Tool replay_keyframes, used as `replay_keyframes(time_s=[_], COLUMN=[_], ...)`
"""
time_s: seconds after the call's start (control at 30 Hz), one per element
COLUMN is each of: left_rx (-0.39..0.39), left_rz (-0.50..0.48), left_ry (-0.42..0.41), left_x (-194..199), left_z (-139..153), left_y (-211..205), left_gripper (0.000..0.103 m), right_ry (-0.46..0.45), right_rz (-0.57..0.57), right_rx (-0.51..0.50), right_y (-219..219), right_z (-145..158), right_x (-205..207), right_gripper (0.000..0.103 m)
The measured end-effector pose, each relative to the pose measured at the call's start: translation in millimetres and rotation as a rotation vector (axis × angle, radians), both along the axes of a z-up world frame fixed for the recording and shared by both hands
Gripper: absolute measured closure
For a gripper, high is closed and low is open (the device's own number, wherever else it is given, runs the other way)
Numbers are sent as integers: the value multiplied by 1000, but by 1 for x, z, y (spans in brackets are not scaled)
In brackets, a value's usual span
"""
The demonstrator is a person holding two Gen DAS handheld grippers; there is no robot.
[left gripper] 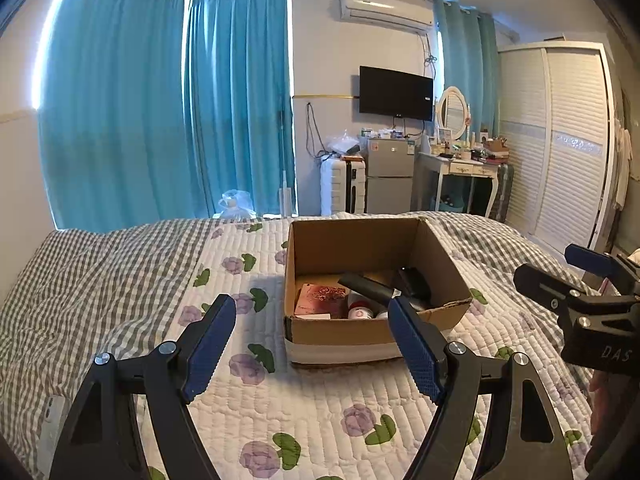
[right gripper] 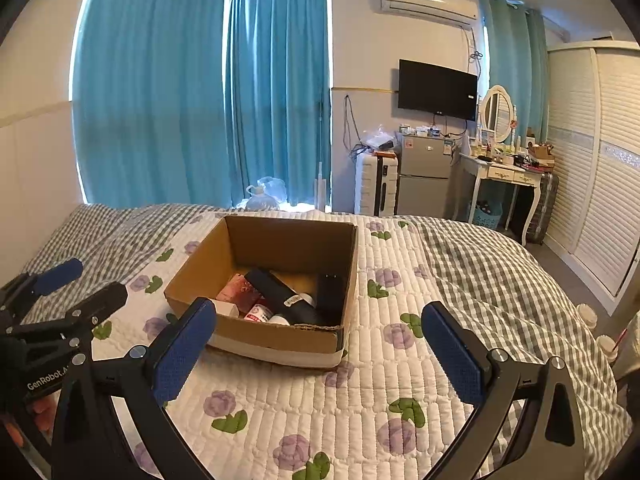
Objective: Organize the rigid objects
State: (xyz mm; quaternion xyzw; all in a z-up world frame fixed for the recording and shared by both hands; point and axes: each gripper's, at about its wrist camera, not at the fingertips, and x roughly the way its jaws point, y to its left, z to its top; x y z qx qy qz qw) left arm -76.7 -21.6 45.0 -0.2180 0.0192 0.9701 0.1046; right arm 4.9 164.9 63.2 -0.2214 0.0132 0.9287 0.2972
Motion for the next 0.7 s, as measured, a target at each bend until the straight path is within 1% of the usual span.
replay_keyframes(time_s=[0.13, 0.4, 0.7], left_rx=[13, 11, 12], left_rz=[3, -19, -15], left_ry=[2, 13, 11], left_x=[0, 4, 4], left_z=[2, 4, 6], left_y=[-3, -3, -4], left_gripper=[22, 22, 22], right_ry=[-16, -26, -44], right_rz=[-4, -13, -19], right_rx=[4, -8, -10], right_y=[0, 3, 4], right_z=[-3, -6, -9], right_x=[-2, -3, -4], right_gripper=[0, 0, 0])
